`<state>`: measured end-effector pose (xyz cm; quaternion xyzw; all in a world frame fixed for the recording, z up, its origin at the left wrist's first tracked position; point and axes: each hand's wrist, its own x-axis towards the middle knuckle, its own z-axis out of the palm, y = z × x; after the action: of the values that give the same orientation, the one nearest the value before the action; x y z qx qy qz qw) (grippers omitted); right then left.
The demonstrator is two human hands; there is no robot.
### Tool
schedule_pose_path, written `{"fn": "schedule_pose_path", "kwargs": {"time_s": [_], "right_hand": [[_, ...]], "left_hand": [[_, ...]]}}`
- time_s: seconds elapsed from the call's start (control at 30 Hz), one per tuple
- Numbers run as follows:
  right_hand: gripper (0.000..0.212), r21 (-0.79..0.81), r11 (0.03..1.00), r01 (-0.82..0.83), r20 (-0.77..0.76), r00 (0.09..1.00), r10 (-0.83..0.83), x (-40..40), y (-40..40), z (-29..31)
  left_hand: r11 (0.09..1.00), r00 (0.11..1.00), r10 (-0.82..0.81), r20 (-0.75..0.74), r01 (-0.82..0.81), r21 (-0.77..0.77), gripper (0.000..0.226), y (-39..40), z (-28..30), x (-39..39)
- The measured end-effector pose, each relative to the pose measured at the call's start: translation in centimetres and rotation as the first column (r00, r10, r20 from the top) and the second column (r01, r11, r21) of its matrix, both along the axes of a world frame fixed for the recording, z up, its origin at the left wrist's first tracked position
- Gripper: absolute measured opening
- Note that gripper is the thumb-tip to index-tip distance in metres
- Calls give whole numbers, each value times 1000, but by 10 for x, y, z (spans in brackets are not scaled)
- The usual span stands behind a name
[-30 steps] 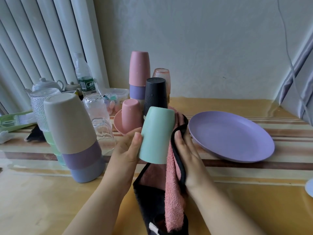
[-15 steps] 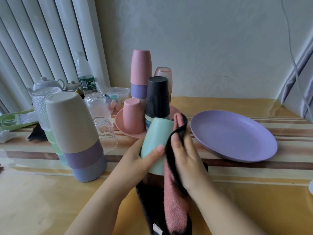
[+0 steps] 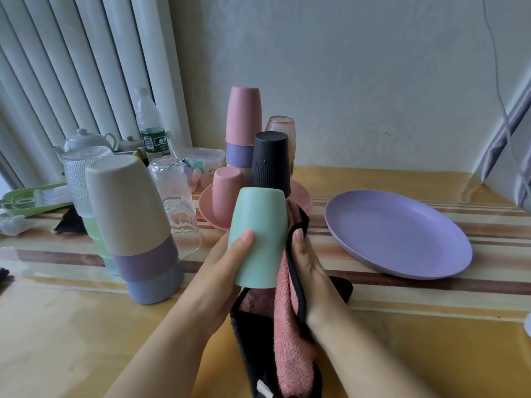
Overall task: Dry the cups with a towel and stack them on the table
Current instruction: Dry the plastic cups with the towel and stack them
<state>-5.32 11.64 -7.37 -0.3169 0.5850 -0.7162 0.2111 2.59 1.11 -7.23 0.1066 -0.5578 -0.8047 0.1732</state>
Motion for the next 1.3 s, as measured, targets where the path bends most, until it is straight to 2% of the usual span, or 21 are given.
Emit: {"fn": "schedule_pose_path", "kwargs": {"time_s": [0.07, 0.1, 0.17, 0.27, 0.33, 0.4, 0.43, 0.47, 0.53, 0.63, 0.73, 0.83, 0.9, 1.0, 1.1, 1.17, 1.3], "right_hand": [[49, 50, 999, -17, -11, 1000, 18, -4, 1, -4], [51, 68, 998, -15, -3, 1000, 16, -8, 2, -7], [37, 112, 994, 13, 22, 1000, -15, -14, 3, -10], [23, 232, 967, 109, -90, 992, -90, -18, 4, -12], [24, 313, 934, 173, -229, 968, -103, -17, 7, -10], [29, 376, 905, 200, -300, 950, -86, -16, 9, -8], [34, 393, 899, 193, -297, 952, -74, -15, 11, -7], [37, 392, 903, 174, -280, 958, -63, -14, 12, -6], [42, 337, 933, 128, -300, 954, -22, -11, 14, -5], [41, 260, 963, 71, -463, 884, 60, -5, 12, -6], [39, 234, 965, 116, -637, 769, 62, 3, 7, -8], [42, 226, 968, 111, -691, 719, 78, 12, 4, -7], [43, 227, 970, 89, -710, 697, 103, 15, 2, -8], [45, 242, 969, 47, -707, 692, 143, 17, 0, -13], [44, 230, 973, 33, -701, 699, 142, 16, 0, -15], [44, 222, 974, 34, -697, 705, 134, 15, -1, -16], [45, 219, 975, 36, -683, 719, 127, 14, -2, -17]], "left_hand": [[981, 1000, -6, 8, 7, -196, 80, -1, 1, 2], [961, 1000, 0, 28, 7, -276, 76, 0, 0, 2], [935, 995, 80, 57, -55, -349, 61, 3, 0, 3], [862, 950, 293, 111, -212, -461, 56, 4, 3, 3], [719, 909, 392, 142, -206, -664, 66, 3, 10, 3], [490, 872, 458, 170, -89, -867, 74, 4, 18, 3], [406, 857, 486, 174, -45, -913, 75, 7, 21, 5], [372, 845, 506, 174, -31, -928, 73, 10, 24, 8], [389, 834, 532, 150, -83, -918, 64, 15, 27, 17], [436, 829, 559, -22, -316, -843, 63, 15, 31, 38], [340, 740, 618, -266, -557, -758, 73, 9, 46, 63], [237, 630, 674, -386, -679, -695, 74, -5, 65, 82], [215, 565, 726, -392, -728, -651, 73, -21, 78, 89], [237, 531, 762, -370, -761, -604, 75, -46, 95, 91], [292, 541, 777, -321, -761, -579, 61, -63, 107, 87], [309, 567, 772, -288, -730, -609, 59, -69, 109, 81], [263, 588, 782, -207, -612, -746, 55, -81, 101, 71]]}}
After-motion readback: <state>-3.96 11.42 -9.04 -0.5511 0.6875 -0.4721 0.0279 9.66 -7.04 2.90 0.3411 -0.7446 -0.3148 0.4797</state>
